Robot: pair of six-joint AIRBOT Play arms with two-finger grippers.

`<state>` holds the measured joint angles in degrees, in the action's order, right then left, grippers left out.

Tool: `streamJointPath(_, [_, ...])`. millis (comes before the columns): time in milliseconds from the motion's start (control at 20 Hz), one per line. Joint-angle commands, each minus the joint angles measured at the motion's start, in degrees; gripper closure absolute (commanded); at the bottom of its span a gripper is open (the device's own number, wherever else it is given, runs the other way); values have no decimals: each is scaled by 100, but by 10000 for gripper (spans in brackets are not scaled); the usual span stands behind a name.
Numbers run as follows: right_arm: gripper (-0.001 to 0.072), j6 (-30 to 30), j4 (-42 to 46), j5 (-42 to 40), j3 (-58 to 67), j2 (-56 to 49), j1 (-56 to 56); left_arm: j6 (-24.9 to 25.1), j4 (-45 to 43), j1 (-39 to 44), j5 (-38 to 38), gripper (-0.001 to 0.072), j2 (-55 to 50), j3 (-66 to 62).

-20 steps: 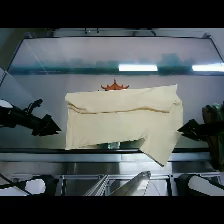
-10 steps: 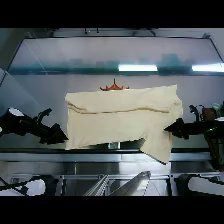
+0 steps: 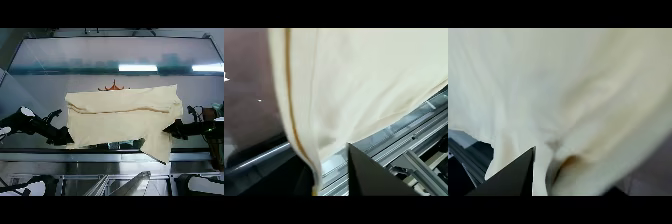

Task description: Fold the shirts.

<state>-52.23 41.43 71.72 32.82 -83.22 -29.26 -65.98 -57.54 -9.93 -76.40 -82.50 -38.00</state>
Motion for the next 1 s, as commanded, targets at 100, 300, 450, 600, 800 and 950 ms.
streamJointPath(100, [645, -7, -50, 942, 7, 9, -74, 251, 57, 254, 74, 684, 2, -15])
streamJointPath(300, [688, -247, 9, 1412, 15, 35, -632, 245, -72, -350, 11, 685, 2, -13])
streamJointPath(450, [688, -483, 52, 1414, 17, 212, -1207, 236, -96, -1025, -59, 685, 2, -11])
streamJointPath(600, [688, -481, 0, 1427, 17, 382, -1521, 227, -76, -1471, 7, 685, 2, -13])
streamJointPath(800, [688, -481, -9, 1427, 74, 435, -1521, 227, -79, -1661, 39, 685, 2, -13])
streamJointPath(950, [688, -422, -695, 1585, 140, 439, -1508, 498, 848, -1832, -358, 685, 7, -188])
